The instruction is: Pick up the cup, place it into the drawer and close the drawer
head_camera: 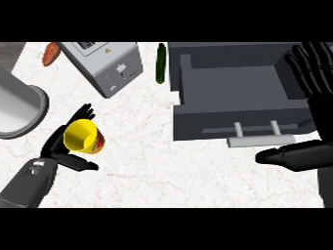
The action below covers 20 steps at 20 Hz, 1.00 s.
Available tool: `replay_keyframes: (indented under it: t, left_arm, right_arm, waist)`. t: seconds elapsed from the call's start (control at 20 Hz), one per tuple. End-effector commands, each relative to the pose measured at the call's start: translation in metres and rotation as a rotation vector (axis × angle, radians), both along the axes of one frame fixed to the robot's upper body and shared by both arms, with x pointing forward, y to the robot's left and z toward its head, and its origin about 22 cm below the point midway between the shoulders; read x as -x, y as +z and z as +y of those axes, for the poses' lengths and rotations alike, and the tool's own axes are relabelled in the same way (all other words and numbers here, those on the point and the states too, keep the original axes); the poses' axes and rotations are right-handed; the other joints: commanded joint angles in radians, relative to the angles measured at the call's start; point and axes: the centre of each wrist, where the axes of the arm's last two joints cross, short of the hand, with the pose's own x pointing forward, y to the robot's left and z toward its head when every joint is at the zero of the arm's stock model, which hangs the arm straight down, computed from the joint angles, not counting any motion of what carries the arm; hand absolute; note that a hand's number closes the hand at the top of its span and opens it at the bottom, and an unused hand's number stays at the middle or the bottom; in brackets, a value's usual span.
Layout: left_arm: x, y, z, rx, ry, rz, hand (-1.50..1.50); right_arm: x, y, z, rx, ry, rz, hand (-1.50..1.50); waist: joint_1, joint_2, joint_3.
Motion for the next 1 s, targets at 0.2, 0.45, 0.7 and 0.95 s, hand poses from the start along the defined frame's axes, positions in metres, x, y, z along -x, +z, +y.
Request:
replay_keyframes:
  t: [0.2,0.45,0.7,0.95]
  left_arm:
    - [0.001,-0.008,-0.017,0.246,-0.177,-0.017,1.50]
    - [-0.007,0.003,-0.014,0.198,-0.092,-0.226,1.50]
    - [-0.004,-0.004,-0.024,0.040,0.196,-0.341,1.50]
    - [0.009,-0.021,-0.047,0.031,0.627,-0.360,1.50]
  right_arm:
    - [-0.008,0.008,-0.003,0.008,-0.001,0.000,-1.50]
    - [-0.004,0.001,-0.011,0.019,-0.026,0.022,-1.50]
    - [-0.007,-0.003,-0.008,0.027,-0.013,0.011,-1.50]
    - [-0.007,-0.005,-0.017,0.006,-0.041,0.009,-1.50]
  waist:
    - [0.006,0.000,-0.001]
    - [0.006,-0.002,-0.001]
    - [0.013,0.000,0.001]
    - [0.045,-0.013,0.004]
